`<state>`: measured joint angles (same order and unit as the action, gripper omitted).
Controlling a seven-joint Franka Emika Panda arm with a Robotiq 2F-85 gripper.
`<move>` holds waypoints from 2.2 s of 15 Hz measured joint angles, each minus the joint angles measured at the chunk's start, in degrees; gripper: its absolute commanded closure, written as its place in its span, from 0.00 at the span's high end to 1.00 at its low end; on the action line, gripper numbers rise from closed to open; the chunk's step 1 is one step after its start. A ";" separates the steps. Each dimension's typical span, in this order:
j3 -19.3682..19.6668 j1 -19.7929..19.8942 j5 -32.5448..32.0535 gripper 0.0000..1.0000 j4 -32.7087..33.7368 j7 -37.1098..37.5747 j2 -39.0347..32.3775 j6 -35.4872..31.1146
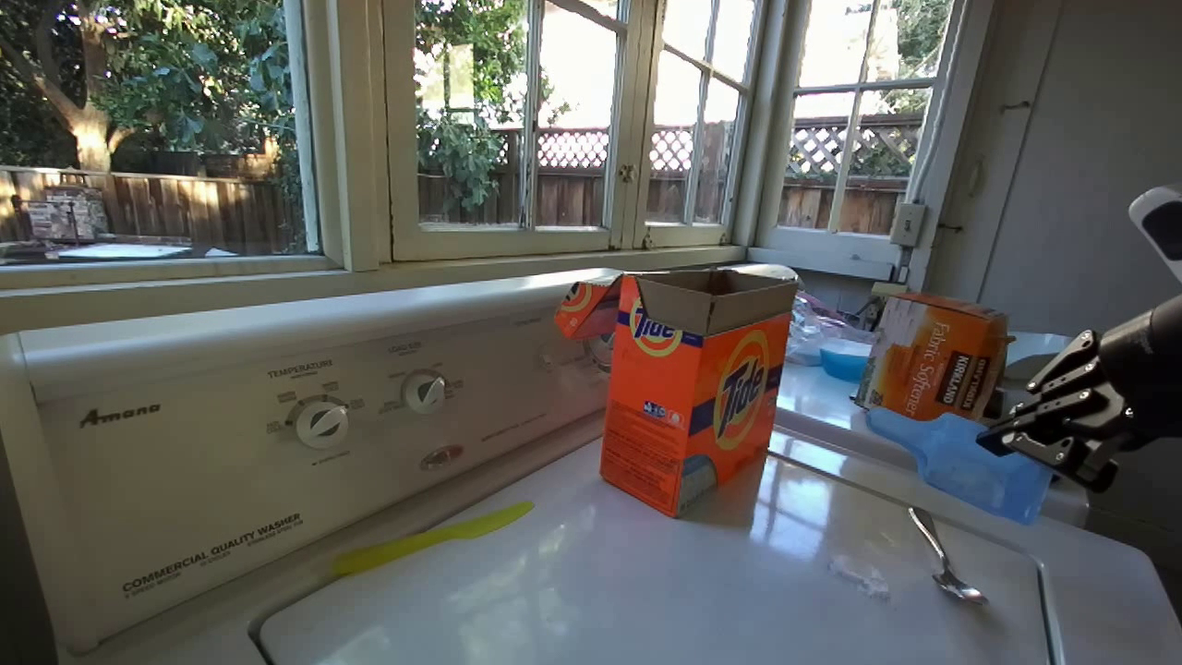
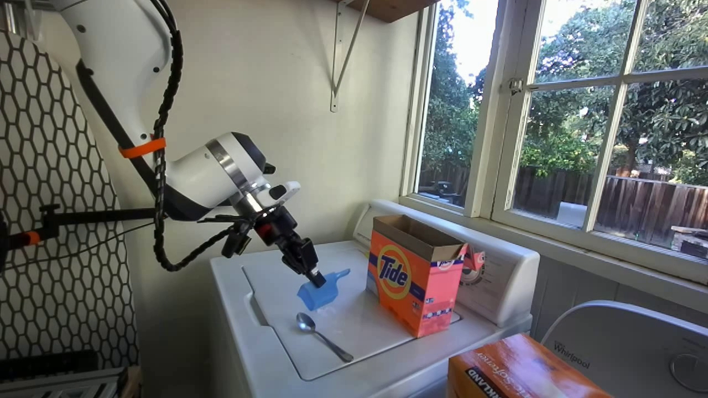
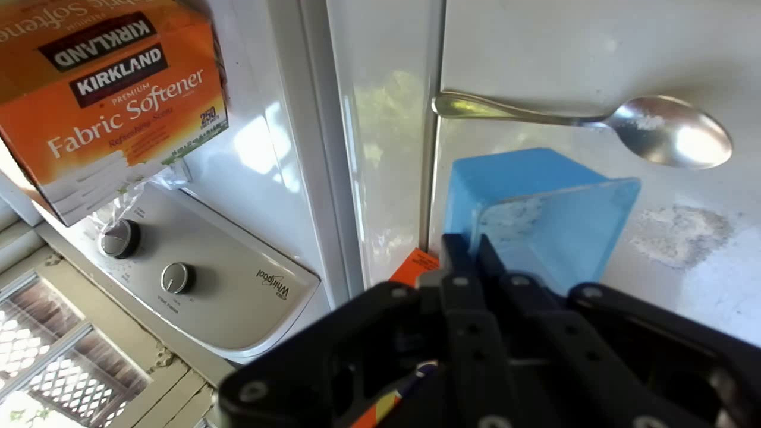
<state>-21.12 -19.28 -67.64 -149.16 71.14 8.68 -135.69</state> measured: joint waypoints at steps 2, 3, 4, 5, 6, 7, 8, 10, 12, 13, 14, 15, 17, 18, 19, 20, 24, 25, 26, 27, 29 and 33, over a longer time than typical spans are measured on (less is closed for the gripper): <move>-0.26 -0.02 -1.02 0.01 0.37 1.24 -0.79 0.84; -0.35 -0.03 -1.58 0.01 0.57 1.86 -1.23 1.27; -0.42 -0.05 -2.04 0.01 0.76 2.24 -1.67 1.80; -0.53 -0.07 -2.50 0.01 0.94 2.70 -2.11 2.42; -0.64 -0.13 -2.85 0.01 1.11 3.09 -2.58 3.04; -0.75 -0.24 -3.12 0.01 1.33 3.35 -3.06 3.65; -0.89 -0.37 -3.43 0.01 1.63 3.71 -3.58 4.28; -1.15 -0.69 -3.86 0.01 2.23 4.24 -4.68 5.22; -1.32 -1.01 -4.04 0.01 2.77 4.43 -5.64 5.83; -1.40 -1.13 -4.16 0.01 3.06 4.52 -6.07 6.24; -1.48 -1.28 -4.27 0.01 3.34 4.62 -6.46 6.78; -1.57 -1.39 -4.44 0.01 3.62 4.73 -6.87 7.23; -1.67 -1.75 -4.96 0.01 4.04 5.05 -7.61 8.37; -1.76 -1.98 -5.18 0.01 4.26 5.13 -7.98 9.20; -1.83 -2.22 -5.35 0.01 4.52 5.16 -8.38 9.97; -1.91 -2.45 -5.51 0.01 4.76 5.18 -8.74 10.59; -2.33 -3.05 -6.08 0.01 5.59 5.30 -10.05 12.58; -2.43 -3.22 -6.17 0.01 5.78 5.30 -10.39 12.98; -2.54 -3.43 -6.22 0.01 6.02 5.31 -10.73 13.47; -2.62 -3.67 -6.27 0.01 6.25 5.31 -11.10 13.79; -2.84 -4.10 -6.40 0.01 6.72 5.31 -11.90 14.48; -3.11 -4.90 -6.92 0.01 7.37 5.31 -13.15 16.08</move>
<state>-24.23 -24.18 -74.56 -141.79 76.45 -4.47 -119.61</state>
